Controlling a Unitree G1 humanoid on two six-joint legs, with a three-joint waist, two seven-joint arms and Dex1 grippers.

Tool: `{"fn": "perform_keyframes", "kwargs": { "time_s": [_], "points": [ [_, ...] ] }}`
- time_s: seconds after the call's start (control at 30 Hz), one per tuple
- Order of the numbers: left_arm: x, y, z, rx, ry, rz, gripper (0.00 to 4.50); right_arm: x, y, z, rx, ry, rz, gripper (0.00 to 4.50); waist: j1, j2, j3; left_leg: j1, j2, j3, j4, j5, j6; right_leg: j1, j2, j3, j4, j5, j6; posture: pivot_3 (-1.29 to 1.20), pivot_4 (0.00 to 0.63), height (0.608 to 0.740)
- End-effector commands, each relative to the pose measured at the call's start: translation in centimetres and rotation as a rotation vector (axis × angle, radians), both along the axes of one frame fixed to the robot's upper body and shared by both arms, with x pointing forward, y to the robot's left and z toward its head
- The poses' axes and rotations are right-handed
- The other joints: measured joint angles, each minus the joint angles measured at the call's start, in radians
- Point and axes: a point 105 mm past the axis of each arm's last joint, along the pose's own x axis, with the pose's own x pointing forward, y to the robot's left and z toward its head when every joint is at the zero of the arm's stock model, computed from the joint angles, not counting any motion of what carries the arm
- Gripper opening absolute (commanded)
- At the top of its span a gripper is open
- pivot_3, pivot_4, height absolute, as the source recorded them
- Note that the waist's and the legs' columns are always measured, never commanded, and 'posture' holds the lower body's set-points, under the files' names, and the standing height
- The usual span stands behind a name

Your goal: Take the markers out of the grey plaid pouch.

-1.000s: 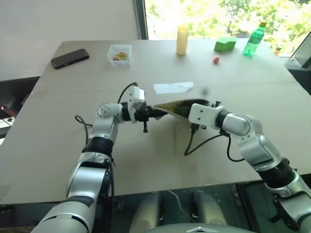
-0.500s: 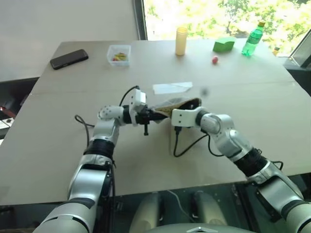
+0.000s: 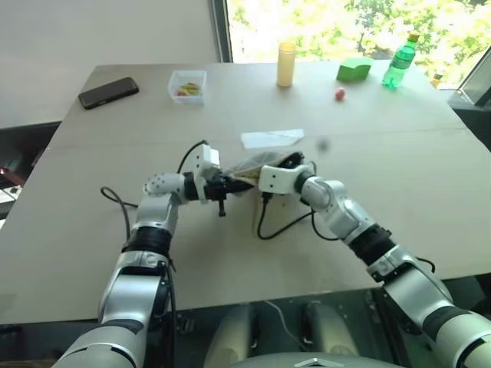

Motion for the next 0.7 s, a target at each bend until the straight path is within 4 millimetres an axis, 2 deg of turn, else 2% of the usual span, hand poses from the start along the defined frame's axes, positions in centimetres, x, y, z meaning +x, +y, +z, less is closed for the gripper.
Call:
{"fn": "perform_keyframes", "kwargs": {
  "time_s": [0.03,0.07,0.1,0.5,0.7],
  "points": [
    [-0.8,-1.6,2.4,-0.04,-0.097,-0.088,0.0,-0.1,-0.4,-0.6,0.017,0.035,-0.01,0.58,0.0,0.0,0.0,0.0,0.0,0.0,0.0,0.0,0.0,0.0,0.0,0.001,0.0,0.0,0.0,0.0,0.15,0.74],
    [-0.7,-1.4,2.4,-0.042,-0.094,-0.08,0.0,-0.3,-0.5,-0.4,0.027,0.031,-0.006,0.16,0.0,0.0,0.0,0.0,0.0,0.001,0.0,0.0,0.0,0.0,0.0,0.001,0.0,0.0,0.0,0.0,0.15,0.74],
    [-0.6,-1.3,2.4,-0.042,-0.092,-0.074,0.0,-0.4,-0.7,-0.3,0.042,0.031,-0.008,0.05,0.001,0.0,0.0,0.0,0.0,0.0,0.0,0.0,0.0,0.0,0.0,0.001,0.001,0.0,0.0,0.0,0.15,0.74],
    [0.5,0.1,2.2,-0.035,-0.075,-0.009,0.0,-2.6,-3.6,1.2,0.071,0.032,-0.008,0.05,0.006,0.0,0.0,0.0,0.0,0.0,0.0,0.0,0.0,0.0,0.0,0.001,0.0,0.0,0.0,0.0,0.15,0.74],
    [1.0,0.6,1.8,-0.022,-0.094,0.015,0.0,-3.8,-5.3,2.9,0.091,0.043,-0.027,0.05,0.006,0.0,0.0,0.0,0.0,0.0,0.0,0.0,0.0,0.0,0.0,0.0,0.0,0.0,0.0,0.0,0.15,0.74]
  ]
}}
